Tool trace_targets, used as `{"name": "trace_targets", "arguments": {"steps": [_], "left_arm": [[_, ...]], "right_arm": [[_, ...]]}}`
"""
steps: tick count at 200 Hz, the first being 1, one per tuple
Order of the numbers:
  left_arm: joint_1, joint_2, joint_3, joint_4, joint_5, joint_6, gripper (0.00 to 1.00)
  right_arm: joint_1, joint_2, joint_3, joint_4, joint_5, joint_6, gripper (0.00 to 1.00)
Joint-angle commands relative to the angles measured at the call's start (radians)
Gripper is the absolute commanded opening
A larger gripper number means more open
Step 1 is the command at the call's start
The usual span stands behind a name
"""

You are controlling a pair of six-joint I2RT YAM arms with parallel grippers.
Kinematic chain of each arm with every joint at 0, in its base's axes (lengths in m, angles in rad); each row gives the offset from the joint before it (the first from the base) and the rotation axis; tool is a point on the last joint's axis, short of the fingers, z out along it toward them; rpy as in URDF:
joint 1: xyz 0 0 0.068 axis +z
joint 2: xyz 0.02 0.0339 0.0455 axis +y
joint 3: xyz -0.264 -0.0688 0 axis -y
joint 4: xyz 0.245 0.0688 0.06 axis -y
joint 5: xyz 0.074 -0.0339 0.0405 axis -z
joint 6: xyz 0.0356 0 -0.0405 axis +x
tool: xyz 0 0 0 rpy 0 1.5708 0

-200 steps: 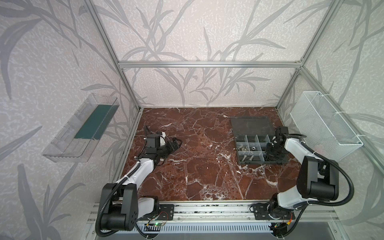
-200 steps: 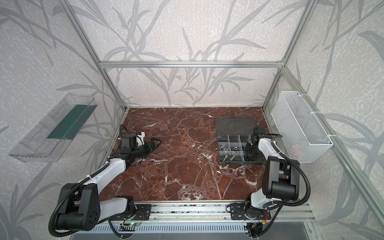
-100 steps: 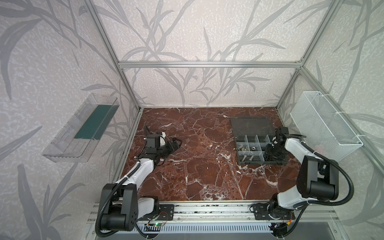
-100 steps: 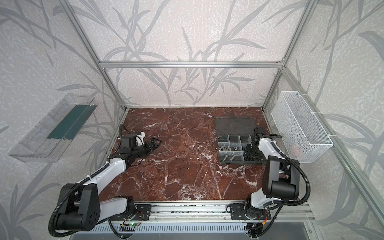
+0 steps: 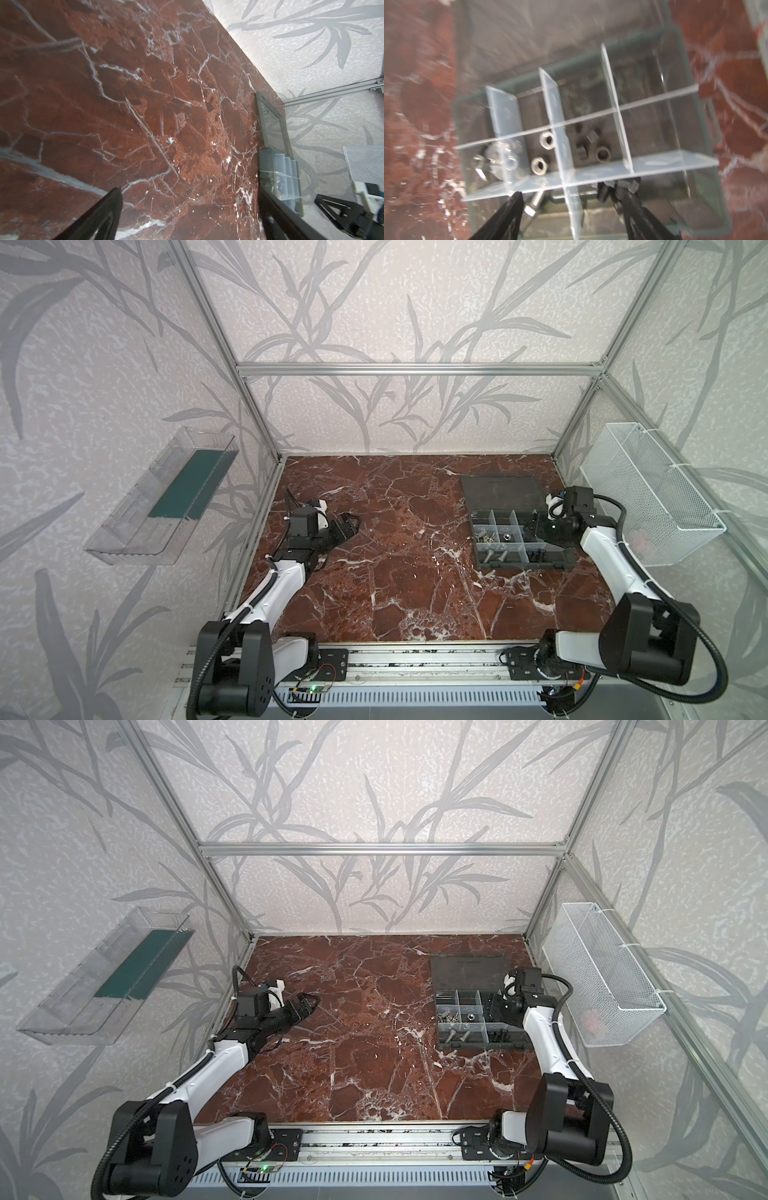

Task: Sort the screws and nuts into containers
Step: Place the screw into the container, then reset both arms

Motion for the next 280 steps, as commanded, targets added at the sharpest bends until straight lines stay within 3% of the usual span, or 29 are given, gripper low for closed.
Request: {"name": "trace_targets", "arguments": {"steps": [1, 53, 55, 58, 61, 113, 169, 209, 280], "left_arm": [[0.004, -0.031, 0.045, 0.007, -0.098, 0.078, 0.99], [0.003, -0.074, -0.019, 0.218, -0.228, 0.214, 0.99], [0.002, -0.077, -0.025, 0.233, -0.238, 0.219, 0.99], [0.004, -0.082, -0.033, 0.249, -0.254, 0.227, 0.99], [0.003, -0.088, -0.042, 0.265, -0.267, 0.237, 0.99], [0.002, -0.061, -0.074, 0.326, -0.476, 0.413, 0.99], [0.005, 0.086, -0.094, 0.467, -0.559, 0.522, 0.99], [0.006, 0.146, -0.112, 0.495, -0.632, 0.566, 0.99], [0.012, 0.340, -0.241, 0.920, -0.663, 0.614, 0.99]], "right_arm": [[0.006, -0.067, -0.057, 0.159, -0.106, -0.025, 0.77], [0.033, -0.114, -0.177, 0.364, -0.140, -0.050, 0.79], [0.037, -0.113, -0.182, 0.372, -0.142, -0.051, 0.81], [0.042, -0.113, -0.189, 0.385, -0.142, -0.054, 0.95], [0.048, -0.113, -0.194, 0.396, -0.139, -0.057, 1.00], [0.181, -0.087, -0.278, 0.591, -0.002, -0.134, 0.99], [0.187, -0.078, -0.455, 0.982, 0.032, -0.177, 0.99], [0.187, -0.027, -0.507, 1.108, 0.032, -0.175, 0.99], [0.187, 0.119, -0.537, 1.338, 0.010, -0.154, 0.99]]}}
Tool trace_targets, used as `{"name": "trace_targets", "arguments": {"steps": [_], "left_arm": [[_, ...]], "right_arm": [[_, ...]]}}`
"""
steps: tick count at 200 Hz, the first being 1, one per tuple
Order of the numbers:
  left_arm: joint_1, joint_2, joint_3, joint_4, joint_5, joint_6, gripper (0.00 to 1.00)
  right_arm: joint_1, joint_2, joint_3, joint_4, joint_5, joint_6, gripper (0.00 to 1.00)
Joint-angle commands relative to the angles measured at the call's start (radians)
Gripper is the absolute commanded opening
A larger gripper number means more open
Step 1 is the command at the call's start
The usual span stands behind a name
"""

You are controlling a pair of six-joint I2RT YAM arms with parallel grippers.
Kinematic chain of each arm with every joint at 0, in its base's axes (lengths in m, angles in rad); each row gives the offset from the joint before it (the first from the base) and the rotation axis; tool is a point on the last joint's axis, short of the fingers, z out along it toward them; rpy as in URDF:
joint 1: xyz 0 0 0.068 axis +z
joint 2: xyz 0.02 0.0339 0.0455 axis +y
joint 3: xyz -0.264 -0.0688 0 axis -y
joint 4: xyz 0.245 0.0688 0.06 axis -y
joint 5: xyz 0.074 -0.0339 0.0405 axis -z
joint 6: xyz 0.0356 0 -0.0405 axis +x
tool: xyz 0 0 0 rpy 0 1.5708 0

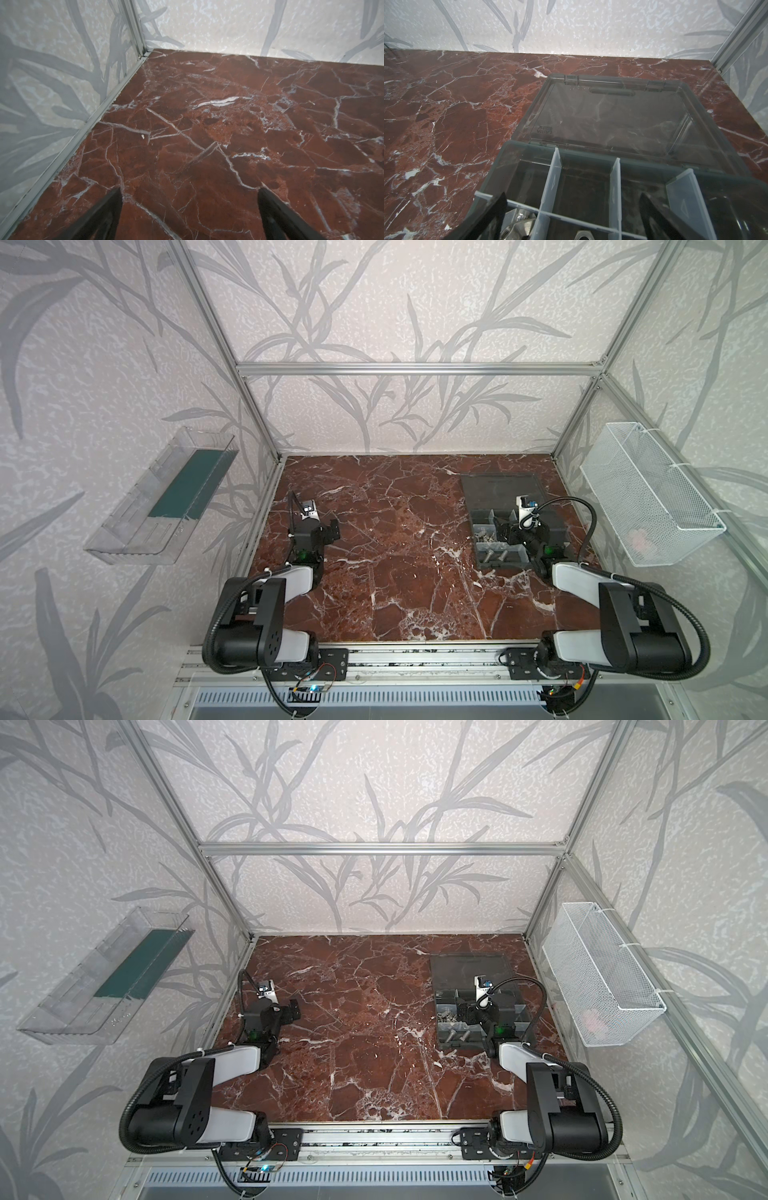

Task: Sort the screws and nuts into containers
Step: Reset both arms

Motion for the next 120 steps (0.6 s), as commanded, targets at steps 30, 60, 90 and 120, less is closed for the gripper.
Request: {"name": "trace_targets", "arguments": {"steps": [30, 60, 90, 120], "left_arm": [[0.006, 0.137, -0.034, 0.297, -0.027, 0.035, 0.99], [0.007, 0.139, -0.017, 0.265, -0.034, 0.033, 0.99], [0.007, 0.140, -0.024, 0.276, -0.008, 0.046, 0.99], [0.007, 0.140, -0.006, 0.242, -0.037, 0.033, 0.99]], "right_arm": [[0.001, 0.112, -0.036, 0.249, 0.010, 0.009, 0.99], [0.022, 0.157, -0.026, 0.266, 0.042, -0.011, 0.99], [0.059, 0.206, -0.053, 0.357, 0.108, -0.033, 0.99], [0.059, 0.205, -0.051, 0.352, 0.121, -0.030, 0.99]]}}
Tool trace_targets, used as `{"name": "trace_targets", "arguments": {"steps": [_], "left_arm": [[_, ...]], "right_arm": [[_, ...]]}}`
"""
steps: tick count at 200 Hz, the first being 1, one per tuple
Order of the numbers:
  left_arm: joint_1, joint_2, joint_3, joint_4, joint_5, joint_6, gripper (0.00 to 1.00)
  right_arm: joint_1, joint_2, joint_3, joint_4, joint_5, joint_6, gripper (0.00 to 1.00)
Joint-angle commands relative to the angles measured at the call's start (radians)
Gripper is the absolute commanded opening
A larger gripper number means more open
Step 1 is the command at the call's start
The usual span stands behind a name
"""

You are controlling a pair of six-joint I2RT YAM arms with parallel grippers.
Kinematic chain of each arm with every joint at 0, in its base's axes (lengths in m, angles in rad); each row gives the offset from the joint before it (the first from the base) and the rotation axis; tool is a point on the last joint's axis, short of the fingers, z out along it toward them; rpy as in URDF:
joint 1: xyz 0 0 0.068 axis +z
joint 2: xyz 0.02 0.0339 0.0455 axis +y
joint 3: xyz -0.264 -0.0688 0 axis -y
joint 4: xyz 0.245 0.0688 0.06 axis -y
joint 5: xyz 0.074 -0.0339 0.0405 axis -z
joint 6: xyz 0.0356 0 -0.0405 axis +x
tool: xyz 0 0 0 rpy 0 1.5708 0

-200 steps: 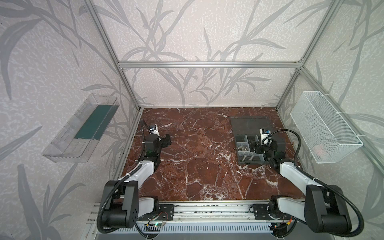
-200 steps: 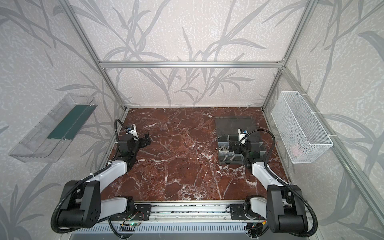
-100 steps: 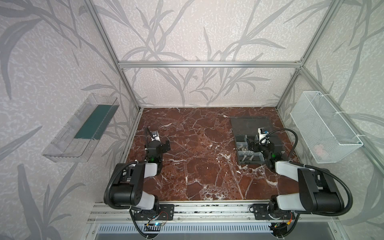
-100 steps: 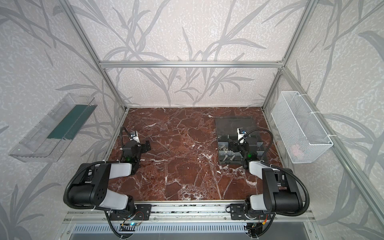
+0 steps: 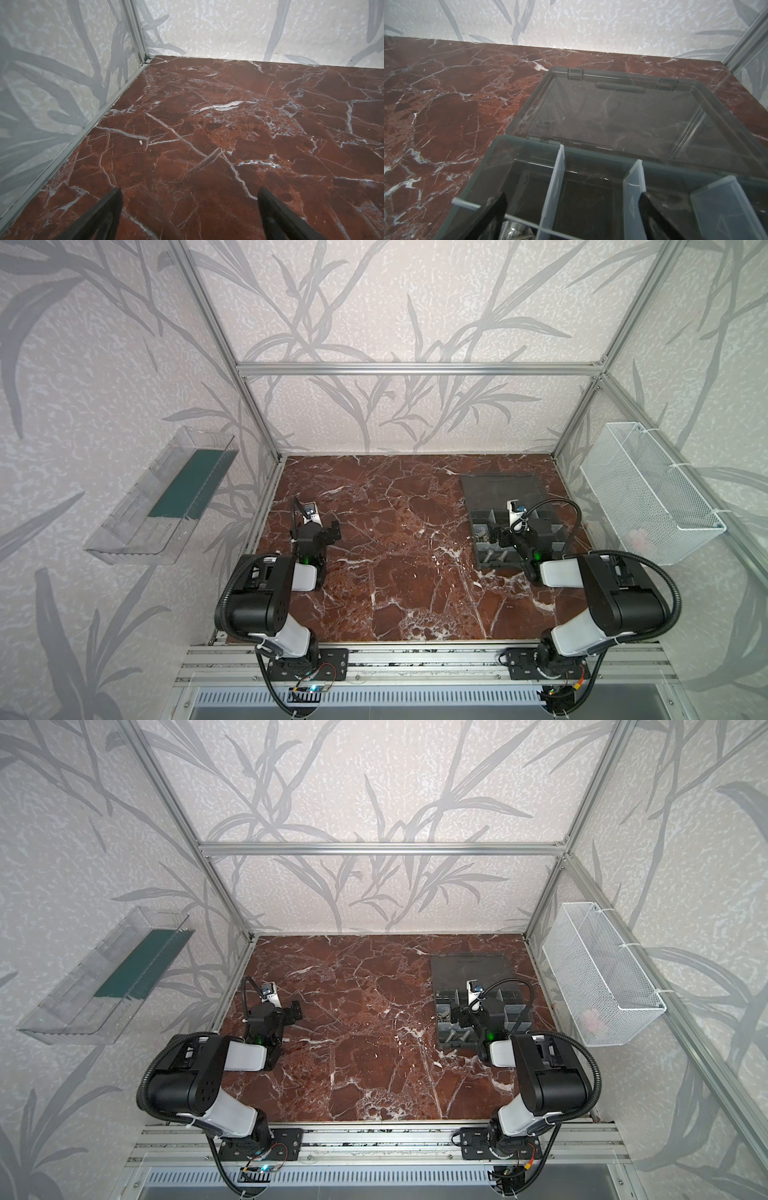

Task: Sort the screws and nuts into containers
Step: Reset both arms

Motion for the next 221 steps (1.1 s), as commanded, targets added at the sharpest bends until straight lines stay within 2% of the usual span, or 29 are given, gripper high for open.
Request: {"name": "trace_targets", "arguments": {"steps": [1, 16, 29, 67, 123, 221], "left_arm": [[0.006, -0.001, 0.021, 0.009, -0.017, 0.014, 0.99], [0.005, -0.007, 0.005, 0.028, 0.074, 0.046, 0.99], [0.005, -0.002, -0.027, 0.098, 0.079, 0.047, 0.99], [0.005, -0.003, -0.006, 0.059, 0.019, 0.028, 0.99], [0.004, -0.004, 0.021, 0.003, 0.019, 0.025, 0.99], [0.005, -0.002, 0.019, 0.012, 0.017, 0.029, 0.99]], "right_arm": [[0.000, 0.006, -0.010, 0.076, 0.040, -0.012, 0.99], [0.001, 0.010, -0.011, 0.086, 0.043, -0.010, 0.99], [0.000, 0.009, -0.009, 0.080, 0.042, -0.012, 0.99], [0.002, 0.008, -0.010, 0.081, 0.042, -0.012, 0.99], [0.001, 0.008, -0.011, 0.083, 0.038, -0.012, 0.99], [0.002, 0.007, -0.011, 0.082, 0.039, -0.012, 0.99]]}}
